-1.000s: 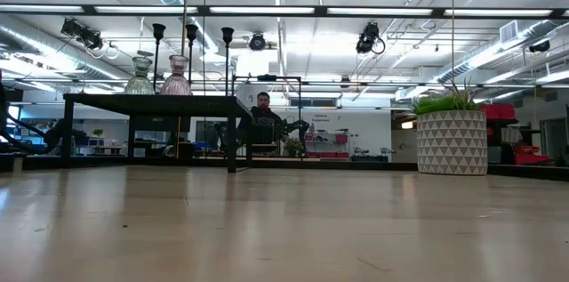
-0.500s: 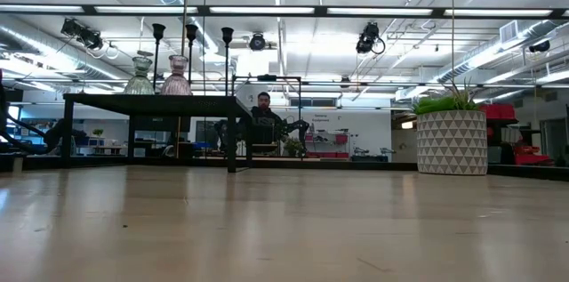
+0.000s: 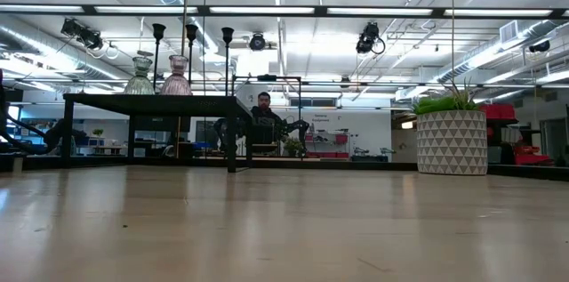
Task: Pick & Place candle stick holders
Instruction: Put the pink glass candle holder on the shelf aligned with the other pink glass candle holder
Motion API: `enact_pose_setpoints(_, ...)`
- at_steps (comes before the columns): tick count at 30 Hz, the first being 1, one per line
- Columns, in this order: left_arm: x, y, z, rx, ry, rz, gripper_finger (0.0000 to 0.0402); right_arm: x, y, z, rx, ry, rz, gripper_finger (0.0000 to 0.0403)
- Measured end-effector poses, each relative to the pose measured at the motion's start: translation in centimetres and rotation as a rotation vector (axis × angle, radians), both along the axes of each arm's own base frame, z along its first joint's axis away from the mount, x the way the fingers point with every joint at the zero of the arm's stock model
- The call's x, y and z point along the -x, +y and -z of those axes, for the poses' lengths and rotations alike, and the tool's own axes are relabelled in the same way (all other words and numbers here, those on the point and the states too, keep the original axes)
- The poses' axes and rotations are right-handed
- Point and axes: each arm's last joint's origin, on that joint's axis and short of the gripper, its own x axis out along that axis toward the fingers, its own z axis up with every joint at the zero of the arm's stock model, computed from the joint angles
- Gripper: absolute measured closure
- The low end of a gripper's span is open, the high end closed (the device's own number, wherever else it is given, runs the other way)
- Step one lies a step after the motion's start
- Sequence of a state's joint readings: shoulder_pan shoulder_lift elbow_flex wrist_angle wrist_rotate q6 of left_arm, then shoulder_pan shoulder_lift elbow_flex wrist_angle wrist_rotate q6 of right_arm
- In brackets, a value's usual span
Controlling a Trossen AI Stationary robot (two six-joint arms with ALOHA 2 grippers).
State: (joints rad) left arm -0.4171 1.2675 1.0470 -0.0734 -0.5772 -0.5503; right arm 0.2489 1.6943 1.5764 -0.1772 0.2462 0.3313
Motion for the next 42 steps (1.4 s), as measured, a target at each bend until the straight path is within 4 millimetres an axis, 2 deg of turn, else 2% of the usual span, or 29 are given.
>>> enact_pose_setpoints(8,0.0,0.0,-0.1,0.006,-0.005,0.002,0.0152,0.0,0.0,0.1,0.002,0.008,-0.004,0.0289)
enact_pose_setpoints(15,0.0,0.0,-0.1,-0.002,-0.009,0.000,0.0186,0.0,0.0,0.2,0.004,0.016,-0.001,0.0289)
enact_pose_setpoints(20,0.4,0.3,-0.5,-0.047,-0.009,-0.003,0.0186,-0.2,-1.3,0.4,0.023,0.039,0.013,0.0290)
enact_pose_setpoints(25,2.3,1.2,-2.1,-0.063,-0.040,-0.008,0.0191,-0.4,-2.8,-0.4,0.007,0.002,0.023,0.0291)
enact_pose_setpoints(30,5.2,2.4,-3.7,-0.012,-0.063,-0.064,0.0066,-0.6,-4.5,0.0,0.042,0.021,0.056,0.0291)
enact_pose_setpoints(33,6.7,3.0,-4.2,0.018,-0.064,-0.070,0.0018,-0.5,-5.7,0.1,0.050,0.045,0.083,0.0291)
enact_pose_setpoints(37,8.3,3.3,-5.3,0.050,-0.119,-0.051,0.0019,-0.6,-7.5,0.1,0.074,0.053,0.122,0.0291)
enact_pose_setpoints(42,8.6,3.2,-5.4,0.054,-0.124,-0.025,0.0039,-1.0,-10.8,0.6,0.092,0.068,0.193,0.0291)
